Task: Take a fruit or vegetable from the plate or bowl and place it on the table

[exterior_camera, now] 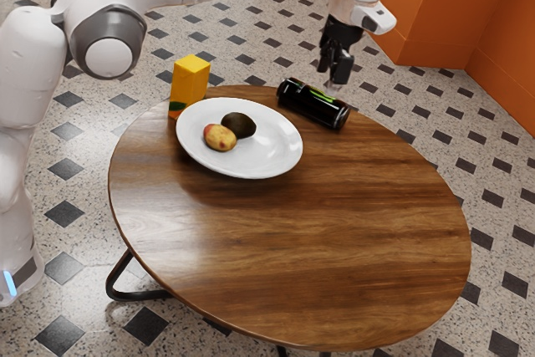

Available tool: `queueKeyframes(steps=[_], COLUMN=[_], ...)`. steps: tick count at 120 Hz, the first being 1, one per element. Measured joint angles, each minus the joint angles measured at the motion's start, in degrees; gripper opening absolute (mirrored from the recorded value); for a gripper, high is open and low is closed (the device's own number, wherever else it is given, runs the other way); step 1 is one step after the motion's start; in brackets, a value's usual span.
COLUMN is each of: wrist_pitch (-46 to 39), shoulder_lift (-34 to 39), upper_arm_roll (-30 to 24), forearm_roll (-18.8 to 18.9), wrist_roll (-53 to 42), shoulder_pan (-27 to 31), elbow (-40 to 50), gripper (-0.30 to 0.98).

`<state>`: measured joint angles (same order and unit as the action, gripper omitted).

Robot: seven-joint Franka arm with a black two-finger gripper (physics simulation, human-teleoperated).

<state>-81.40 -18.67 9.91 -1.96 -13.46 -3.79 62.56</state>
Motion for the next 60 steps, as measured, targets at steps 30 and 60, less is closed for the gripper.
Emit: queueKeyframes(steps=[30,60], wrist_pitch=[1.1,1.3], shoulder_lift=[0.5,1.7], upper_arm_roll=[-0.1,-1.9], forearm_roll=[-0.2,-0.6], wrist_roll=[-0.6,-1.6], shoulder_pan=[0.0,-0.6], elbow=[-0.1,0.2], gripper=[0.69,0.69])
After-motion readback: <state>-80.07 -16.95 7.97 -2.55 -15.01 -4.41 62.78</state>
